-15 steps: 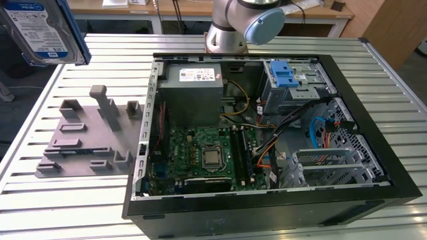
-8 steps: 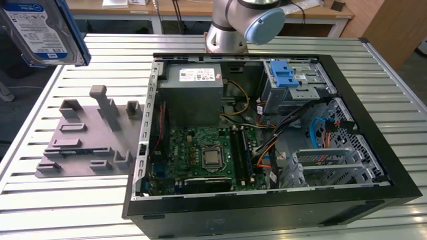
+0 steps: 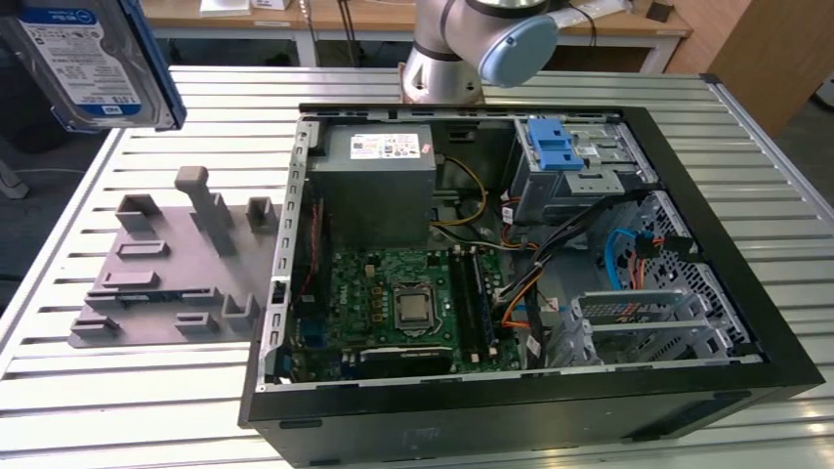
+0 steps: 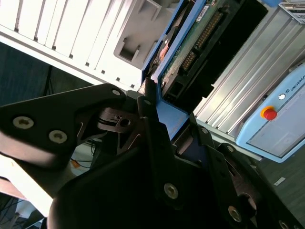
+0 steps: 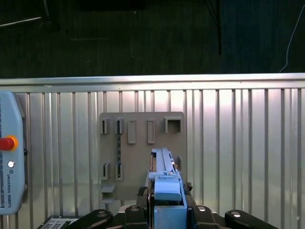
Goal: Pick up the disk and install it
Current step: 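Pick up the disk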
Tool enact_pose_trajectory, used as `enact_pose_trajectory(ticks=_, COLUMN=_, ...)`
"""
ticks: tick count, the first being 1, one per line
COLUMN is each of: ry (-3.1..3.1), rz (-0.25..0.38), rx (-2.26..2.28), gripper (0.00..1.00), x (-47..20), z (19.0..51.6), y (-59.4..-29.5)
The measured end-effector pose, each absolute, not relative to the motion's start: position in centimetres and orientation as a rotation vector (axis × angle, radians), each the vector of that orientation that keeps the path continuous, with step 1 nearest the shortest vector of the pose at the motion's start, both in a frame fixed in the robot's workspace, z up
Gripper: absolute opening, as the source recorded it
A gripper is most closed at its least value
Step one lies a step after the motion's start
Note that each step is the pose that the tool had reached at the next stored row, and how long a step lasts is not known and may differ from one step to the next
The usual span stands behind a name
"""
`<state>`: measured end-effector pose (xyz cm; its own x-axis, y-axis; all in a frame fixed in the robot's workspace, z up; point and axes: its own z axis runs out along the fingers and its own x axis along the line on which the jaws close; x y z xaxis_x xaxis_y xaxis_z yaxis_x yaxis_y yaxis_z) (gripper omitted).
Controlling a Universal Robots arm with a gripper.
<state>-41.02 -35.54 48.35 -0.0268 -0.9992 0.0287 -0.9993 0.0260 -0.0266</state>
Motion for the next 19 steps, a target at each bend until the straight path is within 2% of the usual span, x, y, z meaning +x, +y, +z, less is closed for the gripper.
enact_pose_trajectory(ticks=19, ry=-2.248, rz=0.060, rx=2.190, gripper=0.36, x=-39.9, z=48.4, y=-37.9)
